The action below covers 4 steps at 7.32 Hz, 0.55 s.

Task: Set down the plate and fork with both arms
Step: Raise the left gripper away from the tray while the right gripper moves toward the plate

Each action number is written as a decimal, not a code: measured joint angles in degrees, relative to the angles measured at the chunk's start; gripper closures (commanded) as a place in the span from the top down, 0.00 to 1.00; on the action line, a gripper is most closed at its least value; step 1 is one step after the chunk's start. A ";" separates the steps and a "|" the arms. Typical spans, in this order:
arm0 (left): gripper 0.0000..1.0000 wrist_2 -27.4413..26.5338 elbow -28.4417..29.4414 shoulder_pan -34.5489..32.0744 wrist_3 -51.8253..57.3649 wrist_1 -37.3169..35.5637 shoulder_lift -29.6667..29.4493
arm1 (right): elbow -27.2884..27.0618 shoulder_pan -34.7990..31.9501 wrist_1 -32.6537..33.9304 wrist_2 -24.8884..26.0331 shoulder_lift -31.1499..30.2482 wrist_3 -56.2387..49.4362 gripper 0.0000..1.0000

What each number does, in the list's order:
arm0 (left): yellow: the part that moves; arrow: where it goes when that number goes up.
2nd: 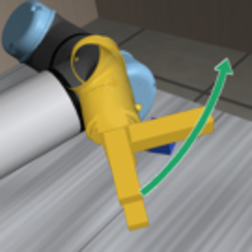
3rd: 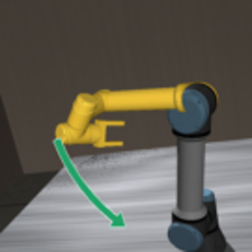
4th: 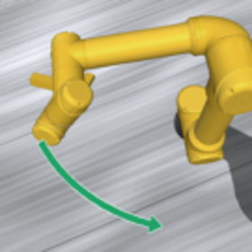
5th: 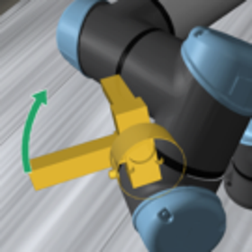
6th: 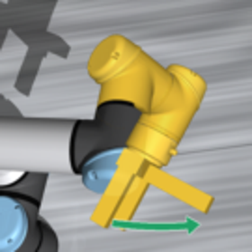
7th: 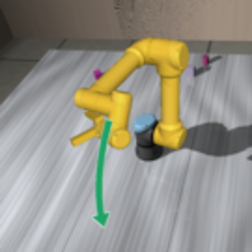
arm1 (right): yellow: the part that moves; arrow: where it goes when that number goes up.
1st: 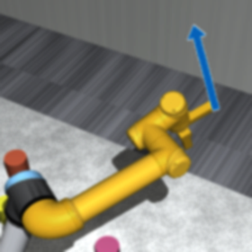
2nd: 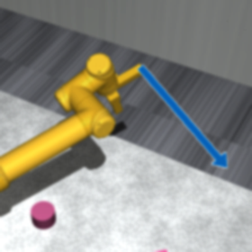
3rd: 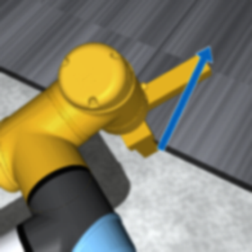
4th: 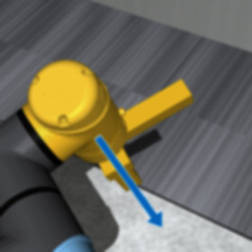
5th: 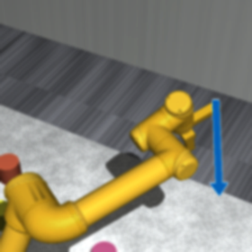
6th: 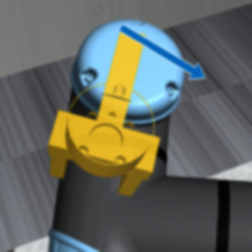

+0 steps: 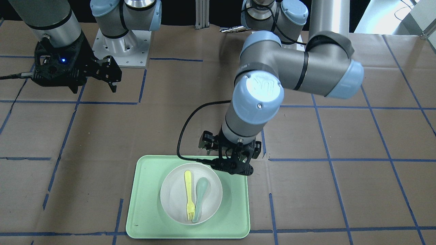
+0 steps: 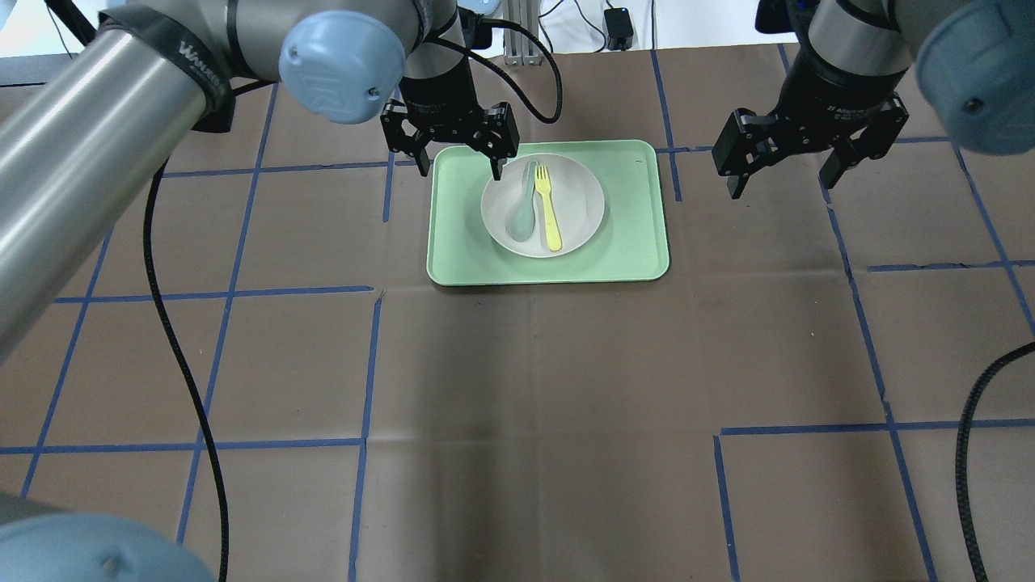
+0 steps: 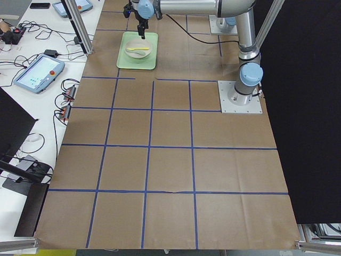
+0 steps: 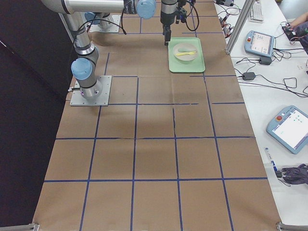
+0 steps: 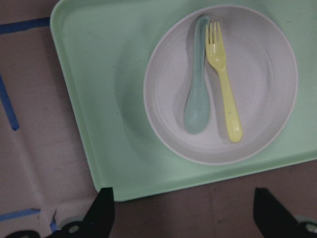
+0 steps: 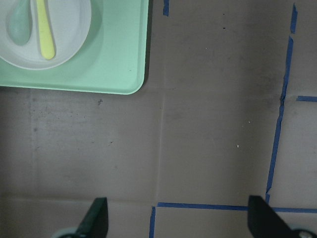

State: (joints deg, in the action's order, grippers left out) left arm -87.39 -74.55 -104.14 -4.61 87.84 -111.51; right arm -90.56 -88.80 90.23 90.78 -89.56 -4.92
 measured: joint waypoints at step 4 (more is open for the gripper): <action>1.00 -1.06 -10.26 3.82 3.75 9.53 18.16 | 0.60 -0.11 0.33 -0.24 0.30 0.44 1.00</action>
State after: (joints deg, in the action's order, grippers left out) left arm -88.44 -84.81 -100.32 -0.86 97.37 -93.35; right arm -89.96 -88.91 90.56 90.54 -89.26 -4.48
